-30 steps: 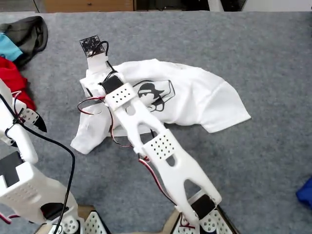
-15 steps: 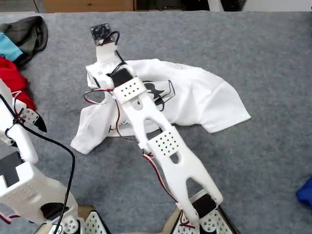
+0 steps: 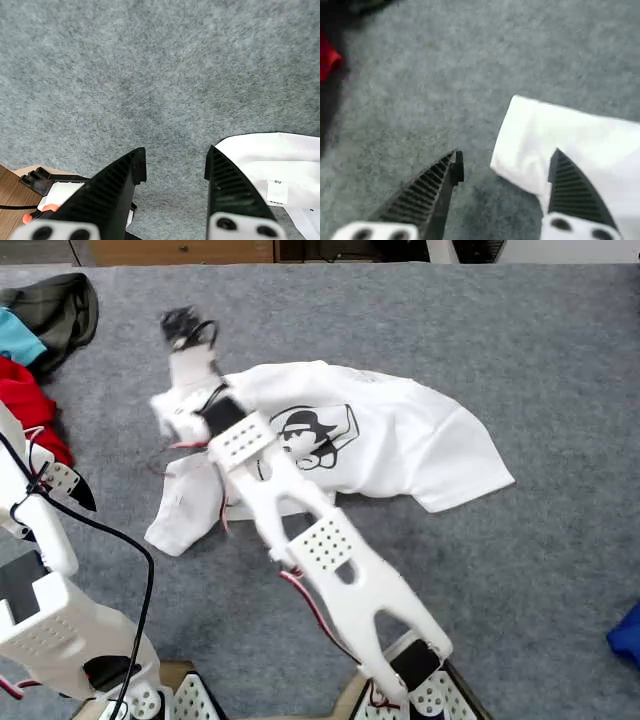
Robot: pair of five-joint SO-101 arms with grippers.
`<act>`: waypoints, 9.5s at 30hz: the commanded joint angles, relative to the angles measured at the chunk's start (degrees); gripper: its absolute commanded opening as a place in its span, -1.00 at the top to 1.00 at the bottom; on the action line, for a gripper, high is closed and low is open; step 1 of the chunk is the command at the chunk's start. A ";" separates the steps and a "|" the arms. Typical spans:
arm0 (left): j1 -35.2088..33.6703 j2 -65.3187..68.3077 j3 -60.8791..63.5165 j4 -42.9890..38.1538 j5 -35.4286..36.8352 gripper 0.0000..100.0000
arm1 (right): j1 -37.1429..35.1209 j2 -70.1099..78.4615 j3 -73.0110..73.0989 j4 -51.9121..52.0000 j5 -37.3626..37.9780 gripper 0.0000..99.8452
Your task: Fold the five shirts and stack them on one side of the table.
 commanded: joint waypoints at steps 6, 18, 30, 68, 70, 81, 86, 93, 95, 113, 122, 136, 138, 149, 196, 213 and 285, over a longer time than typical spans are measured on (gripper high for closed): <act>0.26 -1.98 0.00 0.53 -0.18 0.59 | -0.40 0.04 1.19 -2.46 -3.08 0.45; 0.18 -1.98 0.00 0.53 -0.18 0.59 | 5.05 0.04 0.75 -2.55 -8.62 0.99; 0.26 -1.98 0.00 0.53 -0.26 0.59 | 11.91 -2.15 -15.25 6.86 -8.53 0.99; 23.38 -1.89 3.96 0.53 -8.70 0.60 | 24.04 -15.87 -14.11 31.38 -8.44 0.99; 22.95 -1.89 2.90 0.18 -14.77 0.60 | 24.04 -15.87 -14.02 31.82 -8.35 0.99; 19.78 -1.80 -5.27 -5.27 -35.69 0.60 | 24.75 -12.62 -14.73 36.75 -8.35 0.99; 22.68 -0.31 -4.84 -10.64 -37.10 0.60 | 24.84 -12.35 -14.73 35.43 -8.35 0.99; 22.68 3.30 -5.98 -14.86 -37.27 0.59 | 24.84 -12.44 -14.73 34.46 -8.18 0.99; 22.33 5.32 -6.24 -16.09 -37.36 0.59 | 24.84 -12.44 -14.73 34.46 -8.18 0.99; 22.51 12.35 -8.62 -16.88 -49.85 0.63 | 24.75 -12.35 -14.37 34.46 -8.18 0.99; 22.68 18.42 -11.52 -18.81 -49.76 0.67 | 24.57 -12.35 -14.46 34.46 -8.18 0.99; 22.77 26.33 -20.40 -11.87 -49.85 0.64 | 24.57 -12.35 -14.64 34.46 -8.18 0.99; 22.86 26.77 -20.48 -11.16 -50.11 0.67 | 24.57 -12.35 -14.64 34.46 -8.18 0.99; 22.95 27.38 -20.48 -11.16 -50.11 0.82 | 24.57 -12.35 -14.73 34.46 -8.18 0.99; 34.46 -15.78 1.23 0.62 -54.59 0.96 | 28.35 -35.30 11.38 42.55 5.45 0.98; 36.84 -15.78 9.93 0.44 -54.59 0.96 | 24.75 -50.68 44.70 41.67 6.51 0.40; 27.16 -15.87 13.45 0.26 -54.24 0.96 | 19.38 -27.30 17.63 32.70 -29.19 0.99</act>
